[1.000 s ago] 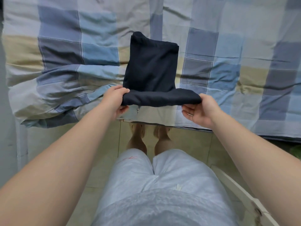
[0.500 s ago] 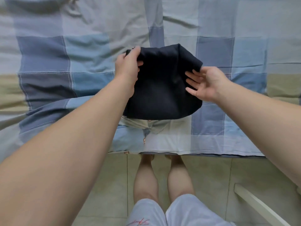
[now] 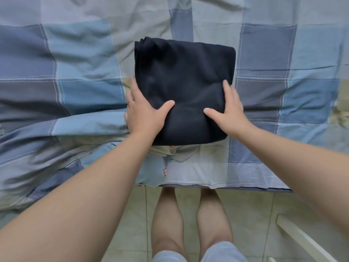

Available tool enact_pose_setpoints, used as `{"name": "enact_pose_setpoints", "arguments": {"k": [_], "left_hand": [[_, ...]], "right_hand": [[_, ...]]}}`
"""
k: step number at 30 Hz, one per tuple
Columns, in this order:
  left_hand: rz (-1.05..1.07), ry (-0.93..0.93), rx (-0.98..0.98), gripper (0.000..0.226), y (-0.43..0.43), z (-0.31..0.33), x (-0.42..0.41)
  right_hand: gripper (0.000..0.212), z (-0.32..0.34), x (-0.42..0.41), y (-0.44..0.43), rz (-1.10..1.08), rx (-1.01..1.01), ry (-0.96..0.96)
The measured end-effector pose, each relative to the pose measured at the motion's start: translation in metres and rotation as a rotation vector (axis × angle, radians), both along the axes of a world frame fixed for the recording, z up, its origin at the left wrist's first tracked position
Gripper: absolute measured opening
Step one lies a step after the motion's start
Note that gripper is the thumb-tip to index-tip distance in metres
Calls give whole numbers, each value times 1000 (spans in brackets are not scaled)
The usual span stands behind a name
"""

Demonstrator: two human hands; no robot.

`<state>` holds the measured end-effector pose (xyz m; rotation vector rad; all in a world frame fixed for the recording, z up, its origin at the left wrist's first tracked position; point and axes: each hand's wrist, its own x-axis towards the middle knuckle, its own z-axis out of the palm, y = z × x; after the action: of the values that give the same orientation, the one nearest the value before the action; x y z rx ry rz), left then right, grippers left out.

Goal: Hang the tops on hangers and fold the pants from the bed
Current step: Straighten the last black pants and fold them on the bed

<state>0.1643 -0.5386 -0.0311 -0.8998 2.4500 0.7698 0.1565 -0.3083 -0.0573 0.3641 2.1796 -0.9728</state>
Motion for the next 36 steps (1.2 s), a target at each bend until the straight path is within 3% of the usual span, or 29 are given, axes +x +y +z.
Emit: {"name": "enact_pose_setpoints", "arguments": {"k": [4,9,15,18,21,27,32,36], "left_hand": [[13,-68,126,99,-9,0,-11],[96,-80,364,85,-25,-1,-28],[88,-120,552,70,-37,5,-30],[125,-290,683,62,-47,16,-30],[159,-451,770,52,-58,30,-18],[94,-709,739,50,-83,76,22],[77,-764,678,60,-97,133,79],[96,-861,632,55,-103,175,121]], "right_hand": [[102,-8,-11,6,-252,-214,-97],[62,-6,-25,8,-525,-373,-312],[45,13,-25,19,-563,-450,-515],[34,27,-21,21,-565,-463,-649],[40,44,-3,20,-594,-415,-724],[26,99,67,-10,-737,-384,-759],[20,164,136,-36,-856,-390,-785],[15,210,190,-48,-933,-378,-764]]}}
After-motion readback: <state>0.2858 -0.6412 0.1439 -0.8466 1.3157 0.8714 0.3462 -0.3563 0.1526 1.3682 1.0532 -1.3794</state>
